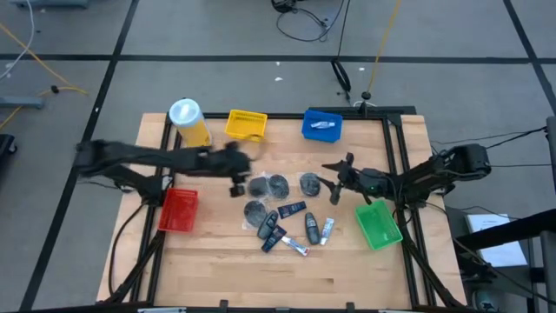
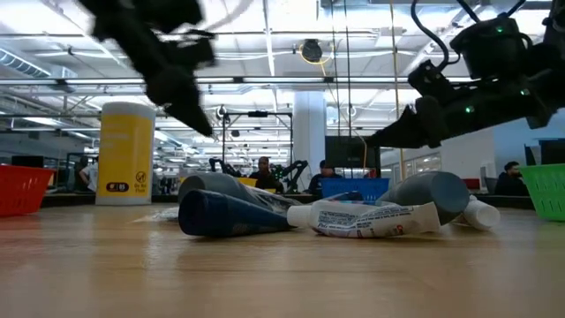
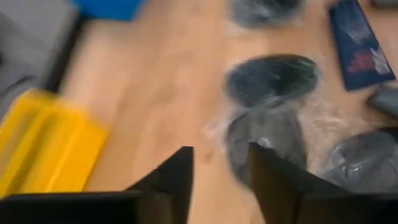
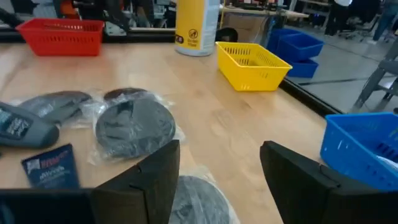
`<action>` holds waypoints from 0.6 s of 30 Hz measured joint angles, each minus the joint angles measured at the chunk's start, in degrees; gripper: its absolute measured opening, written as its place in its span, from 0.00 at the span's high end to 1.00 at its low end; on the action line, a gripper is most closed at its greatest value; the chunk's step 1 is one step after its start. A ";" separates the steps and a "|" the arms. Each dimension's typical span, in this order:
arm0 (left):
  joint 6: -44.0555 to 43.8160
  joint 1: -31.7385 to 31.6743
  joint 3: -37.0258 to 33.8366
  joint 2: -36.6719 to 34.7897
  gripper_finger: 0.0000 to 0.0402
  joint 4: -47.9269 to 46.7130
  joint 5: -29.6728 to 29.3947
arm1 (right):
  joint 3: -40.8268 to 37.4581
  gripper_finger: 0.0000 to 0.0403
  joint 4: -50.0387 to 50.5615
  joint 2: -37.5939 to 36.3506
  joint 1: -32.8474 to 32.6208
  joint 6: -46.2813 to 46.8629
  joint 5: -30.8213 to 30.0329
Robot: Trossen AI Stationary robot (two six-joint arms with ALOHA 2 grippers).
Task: Pick & Place Travel size toiletries
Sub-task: Put the black hairbrush into the yellow bin
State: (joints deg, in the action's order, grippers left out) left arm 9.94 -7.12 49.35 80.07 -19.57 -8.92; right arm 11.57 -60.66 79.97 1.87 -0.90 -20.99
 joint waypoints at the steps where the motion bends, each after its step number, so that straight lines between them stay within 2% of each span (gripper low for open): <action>1: 2.72 0.08 3.21 4.13 0.54 -1.53 1.67 | -0.28 0.47 0.02 0.02 0.00 -0.09 0.00; 5: 12.31 2.07 13.26 16.52 0.39 -6.22 6.14 | -0.43 0.47 -0.08 0.02 -0.29 0.49 0.01; 9: 18.17 5.33 18.45 23.71 0.30 -6.50 4.88 | -0.43 0.47 0.00 0.02 -1.20 0.63 0.04; 13: 20.24 7.67 19.50 27.44 0.29 -2.92 0.62 | -0.43 0.47 0.03 0.02 -2.47 0.75 0.04; 18: 19.93 8.29 19.51 29.66 0.39 -0.55 -1.47 | -0.43 0.47 0.04 0.02 -3.17 1.74 0.04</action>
State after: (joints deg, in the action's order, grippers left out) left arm 29.87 1.17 68.86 109.73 -20.12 -10.39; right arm 11.14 -60.62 79.99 -1.30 0.84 -20.95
